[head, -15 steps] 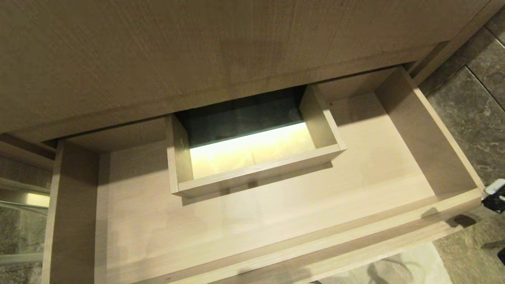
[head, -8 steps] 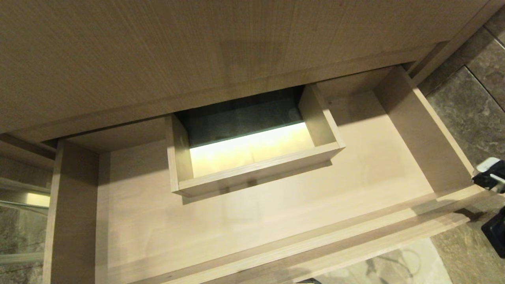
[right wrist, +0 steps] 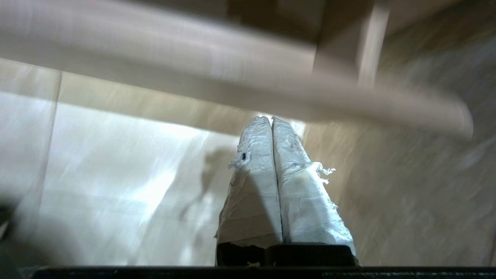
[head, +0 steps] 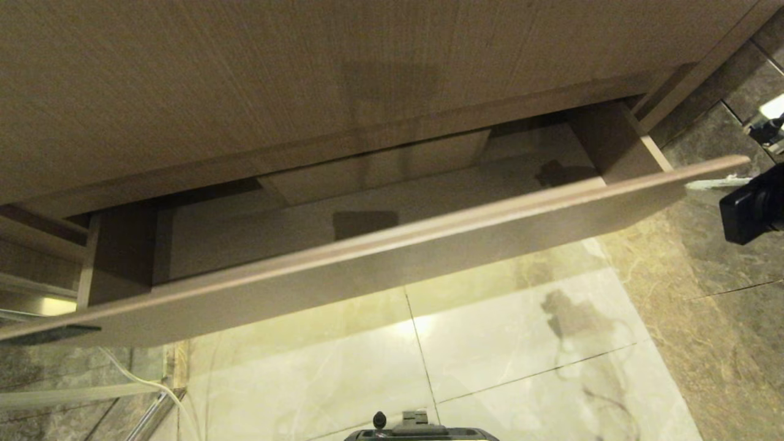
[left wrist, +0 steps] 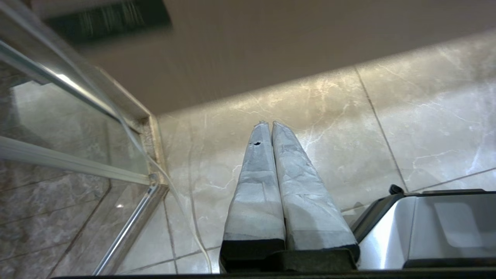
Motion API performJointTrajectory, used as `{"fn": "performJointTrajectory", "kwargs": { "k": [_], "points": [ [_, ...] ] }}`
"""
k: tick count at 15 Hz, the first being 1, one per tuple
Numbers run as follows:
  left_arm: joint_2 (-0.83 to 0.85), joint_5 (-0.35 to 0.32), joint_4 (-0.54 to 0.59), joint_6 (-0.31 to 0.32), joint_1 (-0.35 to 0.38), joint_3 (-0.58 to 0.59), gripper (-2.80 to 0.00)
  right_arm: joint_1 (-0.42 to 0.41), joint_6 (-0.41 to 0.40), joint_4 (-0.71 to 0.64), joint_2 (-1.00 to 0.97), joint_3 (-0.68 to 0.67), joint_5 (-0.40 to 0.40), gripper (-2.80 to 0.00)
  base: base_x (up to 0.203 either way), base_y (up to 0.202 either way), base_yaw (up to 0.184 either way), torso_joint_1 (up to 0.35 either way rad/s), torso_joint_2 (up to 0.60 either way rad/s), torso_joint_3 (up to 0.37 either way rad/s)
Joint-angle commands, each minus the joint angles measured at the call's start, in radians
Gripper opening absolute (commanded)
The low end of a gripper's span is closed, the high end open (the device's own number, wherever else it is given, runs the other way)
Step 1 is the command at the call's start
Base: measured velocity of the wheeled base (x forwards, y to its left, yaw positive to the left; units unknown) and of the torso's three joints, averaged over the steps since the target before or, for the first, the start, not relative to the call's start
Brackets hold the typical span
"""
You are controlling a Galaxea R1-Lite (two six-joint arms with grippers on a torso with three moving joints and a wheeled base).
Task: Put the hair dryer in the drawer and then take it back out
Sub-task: Close the drawer
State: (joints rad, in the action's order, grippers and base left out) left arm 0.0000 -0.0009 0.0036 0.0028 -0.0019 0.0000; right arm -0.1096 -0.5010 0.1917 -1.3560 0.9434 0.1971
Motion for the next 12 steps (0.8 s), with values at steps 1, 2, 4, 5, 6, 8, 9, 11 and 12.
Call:
{"fn": "performJointTrajectory", "kwargs": {
  "k": [1, 2, 4, 5, 6, 8, 9, 11, 12],
  "points": [
    [0.000, 0.000, -0.001, 0.000, -0.001, 0.002, -2.80, -0.010, -0.003, -0.039, -0.016, 0.005, -0.001, -2.80, 0.000, 0.000, 0.000, 0.000, 0.00, 0.000],
    [0.000, 0.000, -0.001, 0.000, 0.000, 0.001, -2.80, -0.012, -0.004, -0.098, 0.011, -0.009, -0.001, -2.80, 0.000, 0.000, 0.000, 0.000, 0.00, 0.000],
    [0.000, 0.001, -0.001, 0.000, 0.000, 0.002, -2.80, -0.017, -0.004, -0.206, 0.077, -0.049, -0.002, -2.80, 0.000, 0.000, 0.000, 0.000, 0.00, 0.000],
    [0.000, -0.001, -0.001, 0.000, 0.000, 0.002, -2.80, -0.017, -0.005, -0.233, 0.109, -0.080, -0.001, -2.80, 0.000, 0.000, 0.000, 0.000, 0.00, 0.000],
    [0.000, -0.001, -0.001, 0.000, 0.000, 0.000, -2.80, -0.016, -0.005, -0.245, 0.144, -0.114, -0.001, -2.80, 0.000, 0.000, 0.000, 0.000, 0.00, 0.000],
    [0.000, -0.001, -0.001, 0.000, -0.001, 0.002, -2.80, -0.011, -0.005, -0.253, 0.224, -0.186, 0.000, -2.80, 0.000, 0.000, 0.000, 0.000, 0.00, 0.000],
    [0.000, -0.001, -0.001, 0.000, 0.000, 0.002, -2.80, -0.007, -0.005, -0.255, 0.264, -0.219, 0.000, -2.80, 0.000, 0.000, 0.000, 0.000, 0.00, 0.000],
    [0.000, 0.001, -0.001, 0.000, 0.000, 0.000, -2.80, -0.001, -0.004, -0.255, 0.336, -0.286, 0.001, -2.80, 0.000, 0.000, 0.000, 0.000, 0.00, 0.000],
    [0.000, 0.000, -0.001, 0.000, 0.000, 0.002, -2.80, 0.000, -0.005, -0.255, 0.384, -0.313, 0.001, -2.80, 0.000, 0.000, 0.000, 0.000, 0.00, 0.000]
  ]
}}
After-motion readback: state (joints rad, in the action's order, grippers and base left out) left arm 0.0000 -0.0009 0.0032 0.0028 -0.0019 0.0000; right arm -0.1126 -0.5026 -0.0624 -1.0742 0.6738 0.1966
